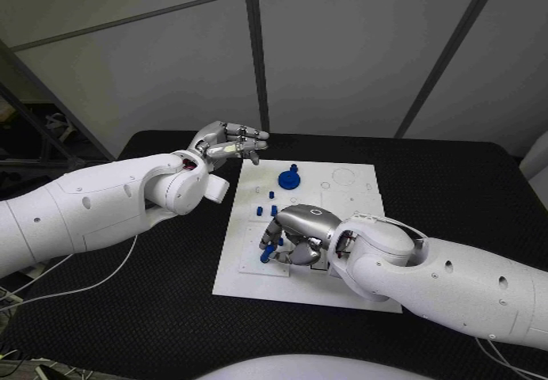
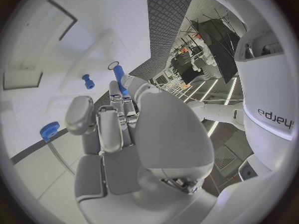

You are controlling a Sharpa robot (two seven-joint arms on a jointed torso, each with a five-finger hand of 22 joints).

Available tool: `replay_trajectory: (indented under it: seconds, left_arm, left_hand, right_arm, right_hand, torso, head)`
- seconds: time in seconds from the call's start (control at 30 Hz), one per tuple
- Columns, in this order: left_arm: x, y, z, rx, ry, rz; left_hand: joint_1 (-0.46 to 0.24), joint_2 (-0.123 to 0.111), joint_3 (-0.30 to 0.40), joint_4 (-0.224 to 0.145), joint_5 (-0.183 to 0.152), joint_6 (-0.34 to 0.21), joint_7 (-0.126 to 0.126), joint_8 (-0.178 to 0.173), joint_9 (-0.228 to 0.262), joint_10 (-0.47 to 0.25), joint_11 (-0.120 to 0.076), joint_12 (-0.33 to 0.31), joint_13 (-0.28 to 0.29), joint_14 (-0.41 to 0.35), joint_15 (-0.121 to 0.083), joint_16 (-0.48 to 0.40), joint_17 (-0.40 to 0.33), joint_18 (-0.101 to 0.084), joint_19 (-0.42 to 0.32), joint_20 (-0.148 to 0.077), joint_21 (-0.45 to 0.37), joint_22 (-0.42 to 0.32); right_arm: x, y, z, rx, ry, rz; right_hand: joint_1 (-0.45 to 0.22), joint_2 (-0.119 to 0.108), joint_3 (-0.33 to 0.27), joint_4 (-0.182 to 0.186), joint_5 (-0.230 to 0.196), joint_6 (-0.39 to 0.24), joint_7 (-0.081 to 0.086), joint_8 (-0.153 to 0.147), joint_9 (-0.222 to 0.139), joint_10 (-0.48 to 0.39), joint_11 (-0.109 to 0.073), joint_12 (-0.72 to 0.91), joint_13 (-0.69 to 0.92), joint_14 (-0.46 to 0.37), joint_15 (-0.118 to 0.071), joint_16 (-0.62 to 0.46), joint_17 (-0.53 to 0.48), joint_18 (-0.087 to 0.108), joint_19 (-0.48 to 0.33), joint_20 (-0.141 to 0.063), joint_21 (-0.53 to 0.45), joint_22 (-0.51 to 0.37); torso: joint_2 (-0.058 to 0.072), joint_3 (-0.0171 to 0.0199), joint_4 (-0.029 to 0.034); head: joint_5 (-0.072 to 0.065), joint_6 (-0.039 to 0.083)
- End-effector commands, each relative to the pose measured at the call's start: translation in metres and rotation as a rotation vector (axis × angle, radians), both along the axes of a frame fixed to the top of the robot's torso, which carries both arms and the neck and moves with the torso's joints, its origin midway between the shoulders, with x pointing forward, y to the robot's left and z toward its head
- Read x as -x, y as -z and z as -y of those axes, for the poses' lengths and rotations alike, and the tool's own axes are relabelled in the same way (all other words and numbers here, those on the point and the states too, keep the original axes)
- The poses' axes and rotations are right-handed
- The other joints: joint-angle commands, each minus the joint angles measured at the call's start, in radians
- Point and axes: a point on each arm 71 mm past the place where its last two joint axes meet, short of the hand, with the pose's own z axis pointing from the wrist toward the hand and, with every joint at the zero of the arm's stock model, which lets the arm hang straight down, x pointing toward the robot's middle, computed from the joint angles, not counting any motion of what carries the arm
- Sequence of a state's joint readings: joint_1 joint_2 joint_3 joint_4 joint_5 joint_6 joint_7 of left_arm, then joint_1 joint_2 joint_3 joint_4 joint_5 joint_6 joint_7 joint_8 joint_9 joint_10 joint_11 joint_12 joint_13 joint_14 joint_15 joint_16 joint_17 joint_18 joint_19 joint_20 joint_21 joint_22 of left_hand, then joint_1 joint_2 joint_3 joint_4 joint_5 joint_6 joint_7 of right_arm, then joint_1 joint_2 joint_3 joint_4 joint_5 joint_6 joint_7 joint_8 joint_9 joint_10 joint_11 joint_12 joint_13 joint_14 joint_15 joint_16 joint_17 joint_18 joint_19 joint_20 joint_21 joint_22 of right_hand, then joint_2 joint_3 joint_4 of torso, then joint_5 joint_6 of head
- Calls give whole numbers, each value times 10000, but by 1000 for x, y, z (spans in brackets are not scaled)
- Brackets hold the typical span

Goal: Assemble the parts on the task board

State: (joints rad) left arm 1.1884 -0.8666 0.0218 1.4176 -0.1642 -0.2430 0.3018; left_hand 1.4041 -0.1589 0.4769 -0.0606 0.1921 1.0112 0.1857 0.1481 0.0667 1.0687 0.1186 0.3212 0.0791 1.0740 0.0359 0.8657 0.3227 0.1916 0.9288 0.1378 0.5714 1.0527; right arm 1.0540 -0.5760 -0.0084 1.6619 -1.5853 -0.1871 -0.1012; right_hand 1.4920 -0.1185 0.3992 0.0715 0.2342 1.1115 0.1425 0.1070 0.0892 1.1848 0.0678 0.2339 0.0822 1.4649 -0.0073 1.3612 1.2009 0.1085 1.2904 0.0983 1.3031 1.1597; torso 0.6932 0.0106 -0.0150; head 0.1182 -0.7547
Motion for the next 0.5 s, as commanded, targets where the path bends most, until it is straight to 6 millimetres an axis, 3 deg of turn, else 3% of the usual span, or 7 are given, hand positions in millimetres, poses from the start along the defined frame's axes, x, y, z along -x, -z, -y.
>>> replay_trajectory:
  seconds: [0.03, 0.5]
  left_arm:
    - [0, -1, 1, 58, 107, 9]
    - [0, -1, 0, 52, 100, 3]
  left_hand:
    - [-25, 72, -68, -14, 11, -32, 34, 20, -6, -73, -5, 61, 2, -4, 47, -56, -13, -106, -73, 18, -46, -12]
    - [-25, 72, -68, -14, 11, -32, 34, 20, -6, -73, -5, 61, 2, -4, 47, -56, -13, -106, -73, 18, -46, -12]
  right_arm:
    - [-1, 1, 0, 392, 18, 177]
    - [-1, 4, -4, 984, 222, 606]
  right_hand:
    - [-2, -20, 51, 12, 41, 97, 10, 46, 9, 89, 12, -48, 15, 384, -27, 65, 7, -143, 10, -8, 14, -8]
    - [-31, -26, 46, 16, 47, 101, 9, 43, 9, 99, 12, -61, 17, 384, -26, 66, 9, -143, 9, -6, 16, -5]
  torso:
    - [-2, -7, 1]
    - [-1, -10, 1]
  head:
    - [-9, -10]
    - [-5, -36]
